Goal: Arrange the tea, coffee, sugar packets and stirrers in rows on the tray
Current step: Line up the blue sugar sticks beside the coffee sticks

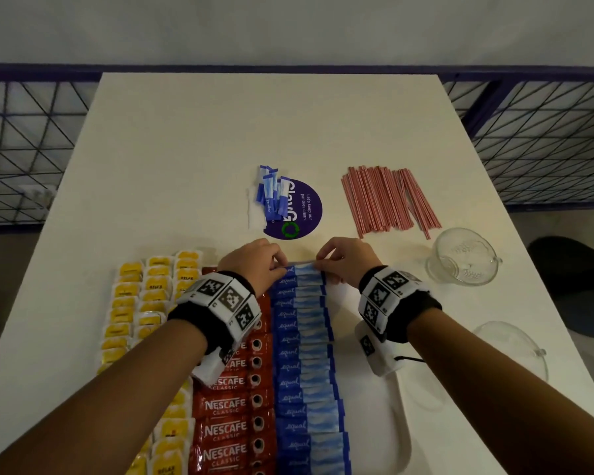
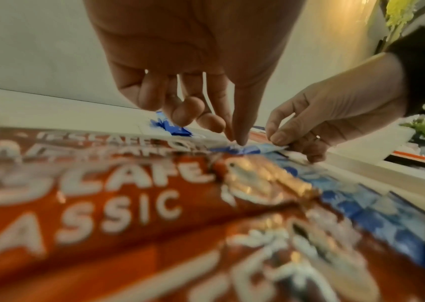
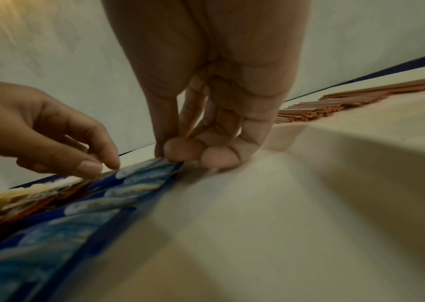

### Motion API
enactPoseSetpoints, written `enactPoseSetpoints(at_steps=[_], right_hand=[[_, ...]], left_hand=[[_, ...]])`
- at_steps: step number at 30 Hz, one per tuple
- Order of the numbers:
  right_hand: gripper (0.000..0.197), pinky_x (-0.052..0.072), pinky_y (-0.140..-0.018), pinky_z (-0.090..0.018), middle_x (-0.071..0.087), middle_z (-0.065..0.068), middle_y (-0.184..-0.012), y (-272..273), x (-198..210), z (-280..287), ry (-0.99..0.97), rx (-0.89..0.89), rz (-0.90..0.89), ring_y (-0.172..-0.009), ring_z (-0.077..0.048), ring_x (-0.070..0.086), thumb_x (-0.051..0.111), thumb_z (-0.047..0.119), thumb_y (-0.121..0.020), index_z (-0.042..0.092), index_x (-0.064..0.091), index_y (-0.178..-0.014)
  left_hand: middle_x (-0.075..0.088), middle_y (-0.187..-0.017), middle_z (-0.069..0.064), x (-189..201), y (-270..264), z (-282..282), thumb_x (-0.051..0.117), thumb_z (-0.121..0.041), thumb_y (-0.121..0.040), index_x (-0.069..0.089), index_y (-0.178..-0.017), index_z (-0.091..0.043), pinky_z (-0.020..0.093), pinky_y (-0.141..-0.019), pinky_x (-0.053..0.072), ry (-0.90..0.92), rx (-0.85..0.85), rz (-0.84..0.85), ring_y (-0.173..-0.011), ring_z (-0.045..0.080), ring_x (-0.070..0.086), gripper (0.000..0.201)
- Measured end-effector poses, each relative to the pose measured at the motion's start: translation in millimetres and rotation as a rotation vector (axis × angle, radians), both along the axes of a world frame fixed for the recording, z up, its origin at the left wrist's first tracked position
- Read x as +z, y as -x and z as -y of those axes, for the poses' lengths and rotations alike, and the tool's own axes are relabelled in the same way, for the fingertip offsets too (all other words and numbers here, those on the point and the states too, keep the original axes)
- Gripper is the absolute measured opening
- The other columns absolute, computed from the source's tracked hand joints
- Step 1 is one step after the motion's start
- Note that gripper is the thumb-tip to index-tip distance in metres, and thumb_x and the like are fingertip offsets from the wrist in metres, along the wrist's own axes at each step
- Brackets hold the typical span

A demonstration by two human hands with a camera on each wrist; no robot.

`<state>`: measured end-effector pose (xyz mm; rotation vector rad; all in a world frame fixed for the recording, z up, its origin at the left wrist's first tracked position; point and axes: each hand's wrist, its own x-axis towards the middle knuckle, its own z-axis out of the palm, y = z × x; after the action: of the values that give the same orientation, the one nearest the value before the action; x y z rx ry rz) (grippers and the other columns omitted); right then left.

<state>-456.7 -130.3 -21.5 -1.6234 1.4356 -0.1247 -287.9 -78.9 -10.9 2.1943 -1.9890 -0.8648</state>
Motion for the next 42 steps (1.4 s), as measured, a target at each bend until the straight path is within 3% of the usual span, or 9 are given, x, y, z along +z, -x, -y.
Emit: enactPoseSetpoints(at_steps=[16, 22, 26, 29, 33, 36, 38, 40, 42], right_hand=[[0.009, 0.042, -0.045, -0.007, 0.062, 0.0, -0.071, 2.8, -2.9, -2.4, 0.041, -0.023, 0.027, -0.051, -0.006, 0.052, 0.064, 0.018, -0.085, 0.015, 0.057, -0.081], [0.016, 0.041, -0.041, -0.012, 0.062, -0.004, -0.078, -1.8, 19.2, 23.5, 0.077, -0.009, -0.045, -0.053, -0.008, 0.052, 0.06, 0.025, -0.089, 0.009, 0.059, -0.091], [0.034, 0.057, -0.07, -0.031, 0.061, -0.011, -0.09, -28.6, 30.3, 49.1, -0.029, -0.003, -0.068, -0.069, -0.021, 0.059, 0.06, 0.025, -0.089, 0.001, 0.056, -0.113], [0.062, 0.05, -0.091, -0.042, 0.058, -0.018, -0.114, -54.8, 33.9, 66.0, -0.15, 0.034, -0.153, -0.101, -0.03, 0.059, 0.064, 0.036, -0.085, -0.003, 0.044, -0.129], [0.057, 0.039, -0.068, -0.03, 0.057, -0.015, -0.106, -83.2, 27.4, 81.5, -0.143, 0.054, -0.241, -0.087, -0.023, 0.052, 0.065, 0.049, -0.079, 0.001, 0.054, -0.109], [0.079, 0.029, -0.056, -0.021, 0.04, -0.012, -0.139, -100.8, 20.6, 87.9, -0.143, -0.105, -0.122, -0.098, -0.016, 0.037, 0.07, 0.047, -0.076, 0.004, 0.039, -0.134], [0.08, 0.021, -0.05, -0.018, 0.036, -0.01, -0.142, -113.9, 19.8, 92.3, -0.111, -0.164, -0.087, -0.095, -0.014, 0.028, 0.07, 0.046, -0.077, 0.006, 0.035, -0.137], [0.074, 0.035, -0.058, -0.022, 0.037, -0.011, -0.142, -125.9, 19.1, 95.2, -0.088, -0.13, -0.152, -0.097, -0.015, 0.033, 0.067, 0.043, -0.079, 0.009, 0.036, -0.137], [0.062, 0.046, -0.088, -0.036, 0.035, -0.014, -0.143, -137.1, 17.3, 96.1, -0.044, 0.048, -0.338, -0.117, -0.027, 0.042, 0.059, 0.035, -0.087, 0.012, 0.036, -0.139]], left_hand=[[0.051, -0.09, -0.008, 9.3, -27.9, 1.2, 0.052, -0.032, -0.092, 0.063, -0.098, -0.025, 0.026, -0.072, 0.038, -0.025, 0.18, 0.052, -0.084, 0.012, 0.05, 0.015], [0.056, -0.099, -0.005, 32.7, -38.6, 23.3, 0.052, -0.036, -0.091, 0.062, -0.103, -0.024, 0.03, -0.083, 0.045, -0.104, 0.244, 0.031, -0.1, 0.019, 0.057, 0.02], [0.063, -0.116, 0.007, 35.5, -46.2, 46.2, 0.05, -0.036, -0.093, 0.062, -0.11, -0.013, 0.031, -0.09, 0.045, -0.234, 0.301, -0.026, -0.107, 0.027, 0.058, 0.031], [0.062, -0.119, 0.012, 31.1, -50.7, 60.4, 0.046, -0.035, -0.095, 0.061, -0.11, -0.005, 0.033, -0.092, 0.047, -0.314, 0.323, -0.046, -0.107, 0.03, 0.059, 0.037], [0.064, -0.116, 0.012, 25.3, -58.0, 69.2, 0.041, -0.032, -0.096, 0.058, -0.117, -0.004, 0.033, -0.09, 0.049, -0.339, 0.332, -0.071, -0.104, 0.029, 0.061, 0.039], [0.065, -0.114, 0.012, 23.9, -64.6, 67.4, 0.042, -0.032, -0.096, 0.058, -0.103, -0.013, 0.031, -0.084, 0.048, -0.324, 0.344, -0.115, -0.099, 0.027, 0.062, 0.027], [0.063, -0.115, 0.009, 25.1, -72.6, 65.4, 0.043, -0.034, -0.095, 0.058, -0.111, -0.016, 0.03, -0.084, 0.047, -0.302, 0.354, -0.128, -0.101, 0.026, 0.061, 0.028], [0.062, -0.118, 0.007, 26.0, -83.2, 64.1, 0.043, -0.037, -0.095, 0.056, -0.12, -0.016, 0.03, -0.086, 0.046, -0.287, 0.352, -0.119, -0.105, 0.025, 0.058, 0.035], [0.061, -0.12, 0.006, 26.9, -91.7, 62.7, 0.044, -0.037, -0.095, 0.057, -0.12, -0.016, 0.03, -0.087, 0.045, -0.261, 0.355, -0.127, -0.107, 0.026, 0.057, 0.036]])
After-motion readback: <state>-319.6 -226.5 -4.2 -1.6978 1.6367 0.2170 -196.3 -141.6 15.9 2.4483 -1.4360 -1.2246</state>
